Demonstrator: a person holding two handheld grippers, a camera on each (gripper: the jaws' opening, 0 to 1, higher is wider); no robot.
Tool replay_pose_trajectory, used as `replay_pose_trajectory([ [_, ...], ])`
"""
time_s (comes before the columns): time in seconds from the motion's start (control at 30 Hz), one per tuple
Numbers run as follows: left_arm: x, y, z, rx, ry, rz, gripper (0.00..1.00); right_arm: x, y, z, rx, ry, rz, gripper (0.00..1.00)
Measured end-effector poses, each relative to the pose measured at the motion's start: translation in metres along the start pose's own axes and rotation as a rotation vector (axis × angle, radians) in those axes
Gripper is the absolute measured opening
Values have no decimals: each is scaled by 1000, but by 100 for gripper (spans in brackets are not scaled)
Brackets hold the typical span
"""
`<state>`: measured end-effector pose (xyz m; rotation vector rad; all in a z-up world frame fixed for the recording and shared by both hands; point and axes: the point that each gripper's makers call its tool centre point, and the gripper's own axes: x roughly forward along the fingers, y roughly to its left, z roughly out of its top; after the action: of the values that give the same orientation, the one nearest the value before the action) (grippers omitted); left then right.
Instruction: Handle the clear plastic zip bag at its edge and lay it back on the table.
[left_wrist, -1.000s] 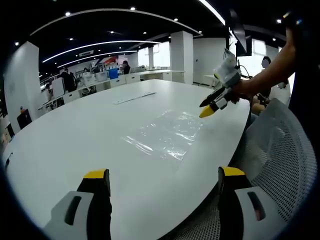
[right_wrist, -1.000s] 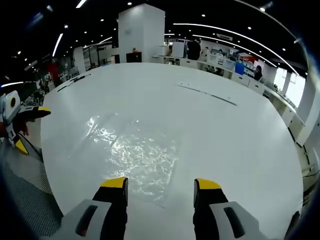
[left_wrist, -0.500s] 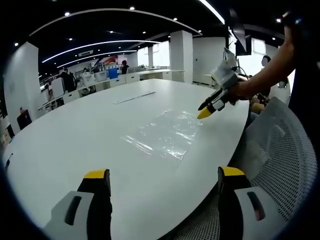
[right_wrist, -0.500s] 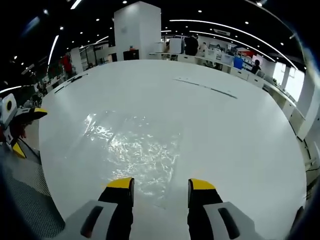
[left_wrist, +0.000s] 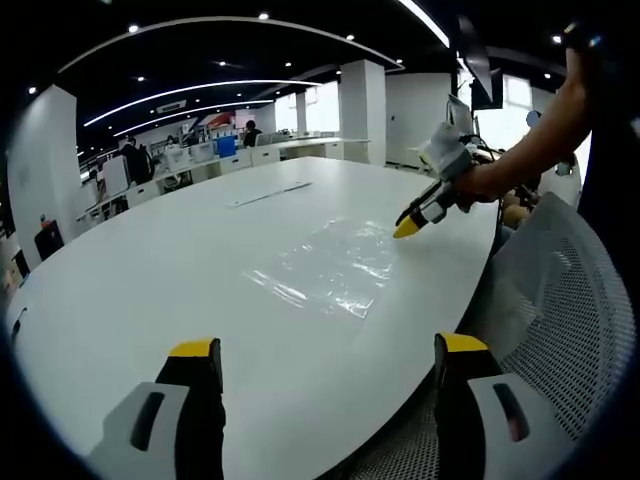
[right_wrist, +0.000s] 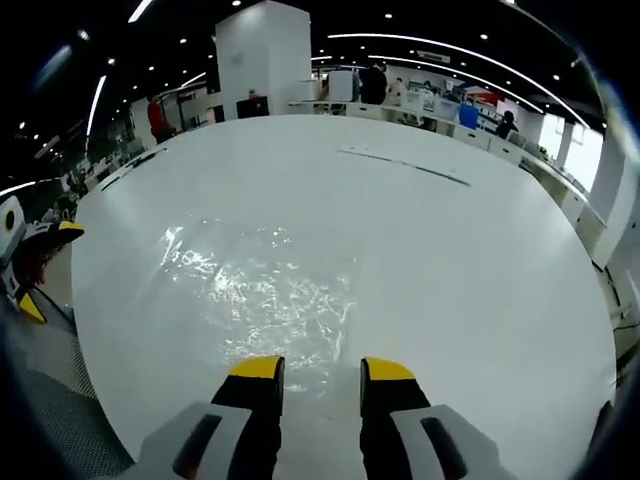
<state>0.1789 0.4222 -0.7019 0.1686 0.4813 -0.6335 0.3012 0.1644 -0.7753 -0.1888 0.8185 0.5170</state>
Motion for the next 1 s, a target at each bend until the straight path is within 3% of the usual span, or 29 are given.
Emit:
replay_pose_trajectory([
  [0.43, 0, 1, -2, -2, 7, 1, 86, 2, -3, -1, 16, 15, -30, 20],
  [0.73, 0, 1, -3, 0, 13, 1, 85, 3, -5, 0, -31, 19, -52, 14],
  [1.0, 0, 0, -2, -1, 15, 6, 84, 1, -11, -1, -66, 22, -81, 1],
])
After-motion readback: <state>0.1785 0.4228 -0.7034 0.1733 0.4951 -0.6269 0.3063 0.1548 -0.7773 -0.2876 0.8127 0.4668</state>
